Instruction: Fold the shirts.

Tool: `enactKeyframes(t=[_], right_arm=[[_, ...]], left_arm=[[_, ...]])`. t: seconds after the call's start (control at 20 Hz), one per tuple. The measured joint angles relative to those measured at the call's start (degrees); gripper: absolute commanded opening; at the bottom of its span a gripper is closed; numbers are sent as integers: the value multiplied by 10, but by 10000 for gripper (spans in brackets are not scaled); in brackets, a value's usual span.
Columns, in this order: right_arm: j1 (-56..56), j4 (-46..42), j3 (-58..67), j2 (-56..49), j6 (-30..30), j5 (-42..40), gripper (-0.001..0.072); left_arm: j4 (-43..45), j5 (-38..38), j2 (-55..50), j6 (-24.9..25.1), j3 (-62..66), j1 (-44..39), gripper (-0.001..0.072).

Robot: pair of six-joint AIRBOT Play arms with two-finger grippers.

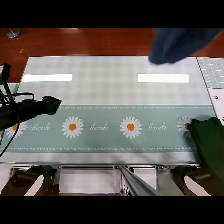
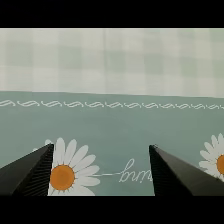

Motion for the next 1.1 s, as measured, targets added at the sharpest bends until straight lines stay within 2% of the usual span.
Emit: enactKeyframes(t=[0.1, 0.2, 0.35, 0.5, 0.55, 0.6, 0.65, 0.8, 0.9, 1.0, 1.1], right_arm=[[63, -26, -45, -10, 15, 56, 29], [129, -39, -118, -21, 42, 72, 29], [227, -46, -238, -61, 97, 33, 30], [303, -38, -304, -144, 146, -32, 34], [318, -25, -315, -177, 156, -56, 183], [328, -9, -322, -205, 164, -72, 543], [334, 15, -327, -231, 169, -88, 632], [320, 102, -317, -273, 138, -105, 632], [269, 125, -290, -266, 117, -78, 631], [188, 114, -269, -230, 109, -43, 631], [87, 59, -265, -183, 116, -4, 630]], left_arm=[[-3, 0, 1, 0, -2, 0, 702], [-6, 0, 2, 0, -2, 0, 702], [-8, 0, 2, 0, -3, 0, 702], [-10, 0, 2, 0, -3, 0, 702], [-10, 0, 2, 0, -3, 0, 703], [-10, 0, 2, 0, -3, 0, 702], [-10, 0, 2, 0, -3, 0, 702], [-10, 0, 2, 1, -3, 0, 703], [-10, -1, 2, 1, -3, 0, 703], [-10, -12, 2, 1, -3, 0, 703], [-10, -38, -1, 3, -5, 0, 703]])
